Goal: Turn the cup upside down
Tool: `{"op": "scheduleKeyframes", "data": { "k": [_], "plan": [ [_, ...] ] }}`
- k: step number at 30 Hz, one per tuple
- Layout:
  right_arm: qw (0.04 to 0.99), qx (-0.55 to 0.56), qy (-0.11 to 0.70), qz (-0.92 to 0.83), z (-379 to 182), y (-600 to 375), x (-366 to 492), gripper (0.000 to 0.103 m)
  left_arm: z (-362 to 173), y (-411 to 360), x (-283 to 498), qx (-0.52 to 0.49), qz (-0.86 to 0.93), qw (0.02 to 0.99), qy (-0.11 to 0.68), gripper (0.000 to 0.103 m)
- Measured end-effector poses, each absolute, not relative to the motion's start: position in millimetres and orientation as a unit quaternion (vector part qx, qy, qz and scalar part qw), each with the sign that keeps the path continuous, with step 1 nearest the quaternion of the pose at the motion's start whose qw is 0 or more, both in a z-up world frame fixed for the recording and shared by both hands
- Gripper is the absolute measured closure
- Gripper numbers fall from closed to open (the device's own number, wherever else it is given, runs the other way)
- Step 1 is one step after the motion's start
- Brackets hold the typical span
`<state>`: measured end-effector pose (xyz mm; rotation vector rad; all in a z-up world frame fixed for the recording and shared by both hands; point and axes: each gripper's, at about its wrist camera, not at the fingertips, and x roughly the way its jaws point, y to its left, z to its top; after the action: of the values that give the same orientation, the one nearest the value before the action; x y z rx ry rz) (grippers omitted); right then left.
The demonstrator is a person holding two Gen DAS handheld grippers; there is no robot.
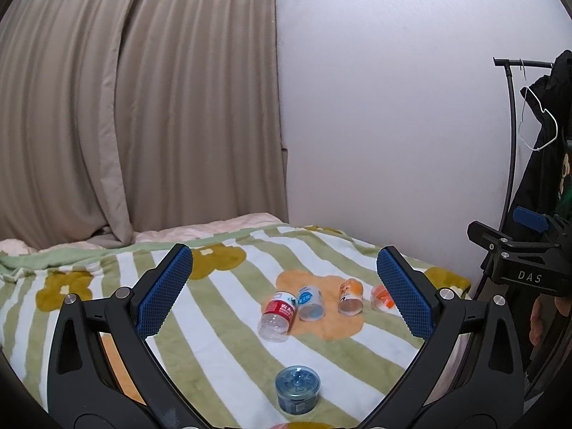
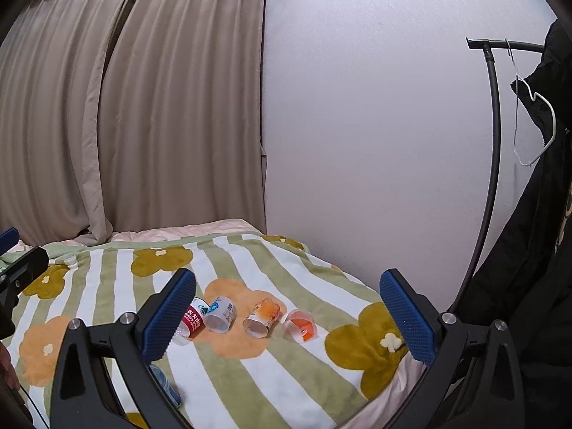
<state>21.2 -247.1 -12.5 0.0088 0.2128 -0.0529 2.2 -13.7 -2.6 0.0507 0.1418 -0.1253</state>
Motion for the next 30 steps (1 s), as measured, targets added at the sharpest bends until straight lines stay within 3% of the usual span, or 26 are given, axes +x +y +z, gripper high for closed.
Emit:
{"op": "scheduleKeyframes", "data": {
  "k": [30],
  "plan": [
    [0.994, 0.012, 0.108, -0.018, -18.7, -253.9, 24.8, 0.000, -2.2, -20.5, 4.8, 0.032, -0.078, 0.995, 0.061, 0.000]
  ]
}}
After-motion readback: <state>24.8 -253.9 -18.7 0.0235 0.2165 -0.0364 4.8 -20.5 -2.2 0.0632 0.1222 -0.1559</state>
